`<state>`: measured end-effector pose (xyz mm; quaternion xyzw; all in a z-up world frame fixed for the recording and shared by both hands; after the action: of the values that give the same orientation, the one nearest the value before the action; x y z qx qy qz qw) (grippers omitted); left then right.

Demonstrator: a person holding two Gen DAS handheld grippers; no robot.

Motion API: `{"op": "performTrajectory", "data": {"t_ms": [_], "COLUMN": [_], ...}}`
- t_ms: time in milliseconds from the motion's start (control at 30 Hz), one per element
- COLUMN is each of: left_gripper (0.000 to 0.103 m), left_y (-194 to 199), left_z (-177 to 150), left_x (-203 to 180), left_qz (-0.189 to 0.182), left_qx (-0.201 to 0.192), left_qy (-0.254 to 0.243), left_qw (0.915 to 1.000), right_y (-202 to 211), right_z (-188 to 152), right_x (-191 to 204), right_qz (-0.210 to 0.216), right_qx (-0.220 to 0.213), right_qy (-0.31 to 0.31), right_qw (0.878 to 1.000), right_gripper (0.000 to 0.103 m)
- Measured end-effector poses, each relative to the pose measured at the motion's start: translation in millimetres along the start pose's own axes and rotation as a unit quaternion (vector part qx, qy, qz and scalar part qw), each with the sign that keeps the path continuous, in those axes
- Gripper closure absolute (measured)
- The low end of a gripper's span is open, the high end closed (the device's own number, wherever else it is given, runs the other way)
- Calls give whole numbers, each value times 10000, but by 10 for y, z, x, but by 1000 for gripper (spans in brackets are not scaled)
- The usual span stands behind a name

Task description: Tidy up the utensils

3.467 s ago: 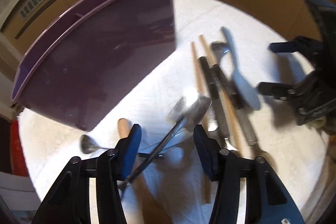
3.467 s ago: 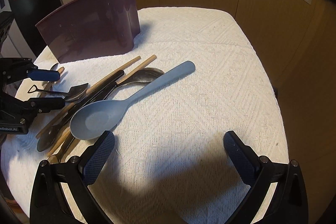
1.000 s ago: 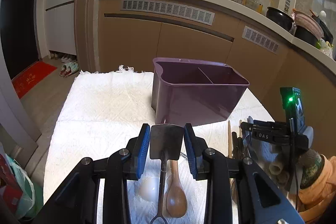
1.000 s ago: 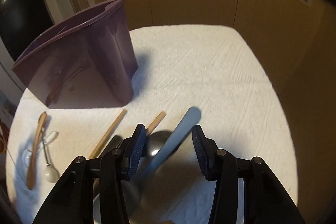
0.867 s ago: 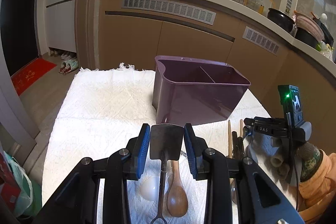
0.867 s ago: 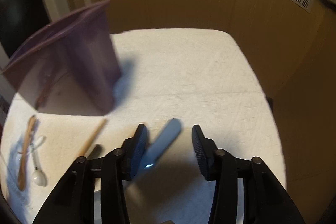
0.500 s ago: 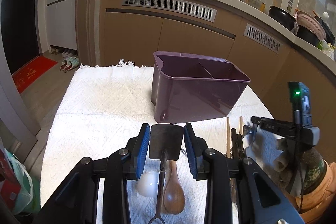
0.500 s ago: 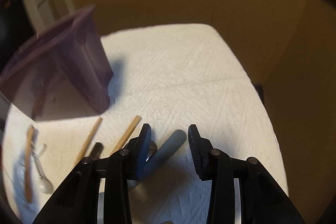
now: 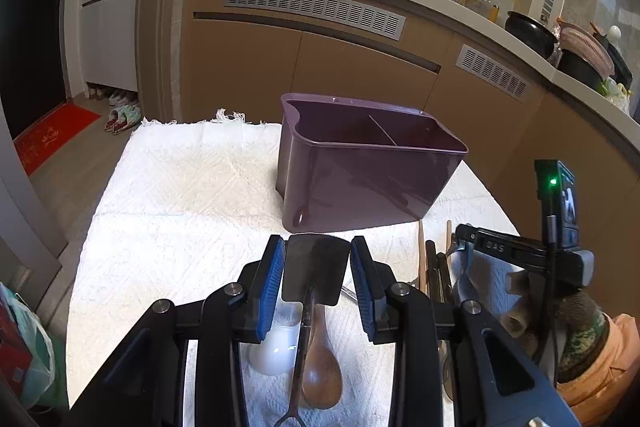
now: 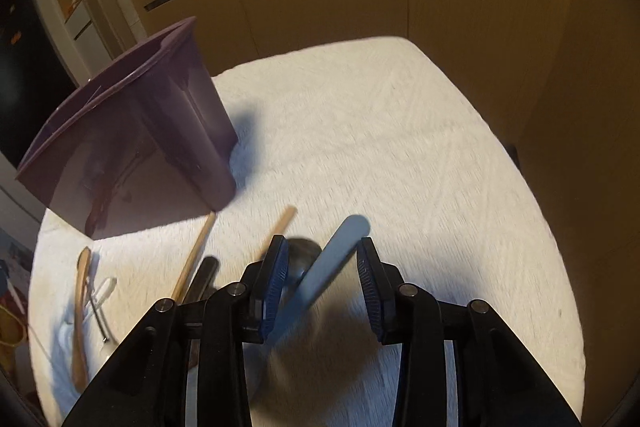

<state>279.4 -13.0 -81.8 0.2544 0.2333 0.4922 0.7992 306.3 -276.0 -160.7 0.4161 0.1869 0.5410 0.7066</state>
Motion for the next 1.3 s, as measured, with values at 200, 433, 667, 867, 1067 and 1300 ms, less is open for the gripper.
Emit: {"op": "performTrajectory", "data": {"t_ms": [200,433,667,867,1067,1300], "left_gripper": [73,73,70,70,70,60], "left_y": [-20,-34,-81,-328,-715,-934], "left_z": [-41,-62,-222,-418,-508,-394], "left_x": [21,10,-22,176,228,187], "left_qz": [-38,8,16,225,416,930], "left_qx": [68,131,547,1346,2018,1973], "left_qy": [37,-27,-480,35,477,238], "left_qw": [10000,9999,9973,9906,9774,9756], "right_y": [-89,-96,310,448,370,469], "right_z": [30,53,-31,-171,-259,-288], "right_x": [78,130,257,202,107,92], "right_qz": [-224,-226,142,314,433,483], "right_qx": [-33,-19,-319,-351,-276,-469], "right_qy": [398,845,1195,1203,1177,1330], "right_qw": [9990,9962,9922,9916,9917,9888], "right_gripper": [66,85,97,97,97,97]}}
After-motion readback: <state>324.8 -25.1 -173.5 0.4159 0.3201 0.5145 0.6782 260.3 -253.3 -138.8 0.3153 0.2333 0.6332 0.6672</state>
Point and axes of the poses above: each gripper's, at about its wrist camera, not at the fingertips, and y roughly against the way its jaws point, x to its left, z to its top, the point moved 9 cm from there along -y, roughly the way its jaws point, and after that the axes turned 7 degrees about -y, right-handed, at the moved point
